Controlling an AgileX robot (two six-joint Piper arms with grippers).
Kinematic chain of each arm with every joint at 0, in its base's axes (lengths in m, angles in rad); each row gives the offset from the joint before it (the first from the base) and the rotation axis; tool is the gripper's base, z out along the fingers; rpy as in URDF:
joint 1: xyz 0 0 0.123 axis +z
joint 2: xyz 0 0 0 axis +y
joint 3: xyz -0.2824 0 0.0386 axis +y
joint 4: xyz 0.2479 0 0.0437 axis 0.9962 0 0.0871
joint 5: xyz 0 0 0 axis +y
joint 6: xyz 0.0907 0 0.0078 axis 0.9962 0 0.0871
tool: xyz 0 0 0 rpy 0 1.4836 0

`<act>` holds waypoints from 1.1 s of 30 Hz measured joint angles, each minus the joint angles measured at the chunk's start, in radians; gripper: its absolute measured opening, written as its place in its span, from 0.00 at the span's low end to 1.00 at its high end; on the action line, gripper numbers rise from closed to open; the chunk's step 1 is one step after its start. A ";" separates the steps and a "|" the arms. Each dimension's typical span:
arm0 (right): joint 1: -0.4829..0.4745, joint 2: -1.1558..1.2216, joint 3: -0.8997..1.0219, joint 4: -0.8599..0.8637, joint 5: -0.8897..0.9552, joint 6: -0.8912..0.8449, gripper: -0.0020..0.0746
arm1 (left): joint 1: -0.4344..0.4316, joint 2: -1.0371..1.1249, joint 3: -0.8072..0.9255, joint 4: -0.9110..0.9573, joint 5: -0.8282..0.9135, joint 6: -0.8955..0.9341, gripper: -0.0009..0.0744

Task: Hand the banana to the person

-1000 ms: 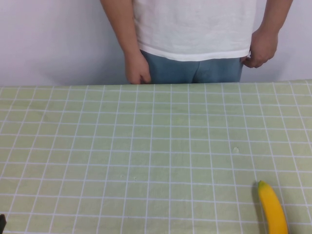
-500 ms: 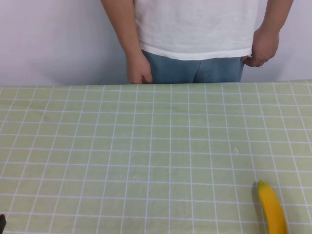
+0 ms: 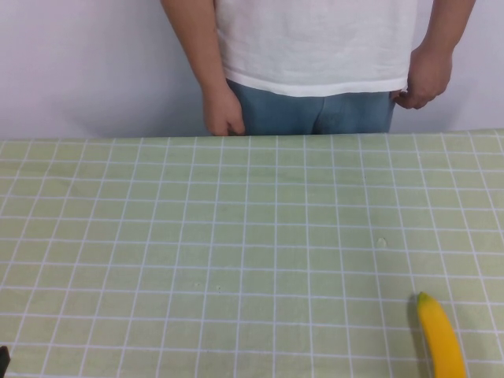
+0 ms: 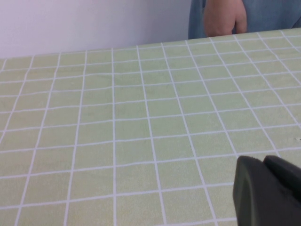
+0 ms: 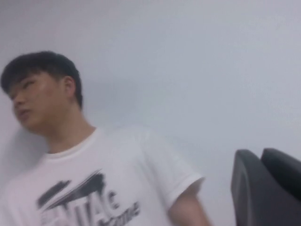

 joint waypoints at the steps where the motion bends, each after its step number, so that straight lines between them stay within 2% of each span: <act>1: 0.000 0.000 -0.054 0.023 0.071 0.004 0.02 | 0.000 0.000 0.000 -0.006 0.000 0.000 0.01; 6: 0.000 0.071 -0.338 0.044 0.487 -0.043 0.02 | 0.000 0.000 0.000 0.000 0.000 0.000 0.01; 11: 0.000 0.316 -0.538 0.044 0.936 -0.102 0.02 | 0.000 0.000 0.000 0.000 0.000 0.000 0.01; 13: 0.011 0.424 -0.570 0.042 1.053 -0.112 0.02 | 0.000 0.000 0.000 0.000 0.000 0.000 0.01; 21: 0.085 0.649 -0.579 0.050 1.300 -0.177 0.02 | 0.000 0.000 0.000 -0.006 0.000 0.000 0.01; 26: 0.143 0.733 -0.579 0.073 1.534 -0.167 0.02 | 0.000 0.000 0.000 0.000 0.000 0.000 0.01; 29: 0.155 0.777 -0.579 0.073 1.607 -0.136 0.02 | 0.000 0.000 0.000 0.000 0.000 0.000 0.01; 33: 0.161 0.828 -0.579 0.071 1.634 -0.107 0.10 | 0.000 0.000 0.000 0.000 0.000 0.000 0.01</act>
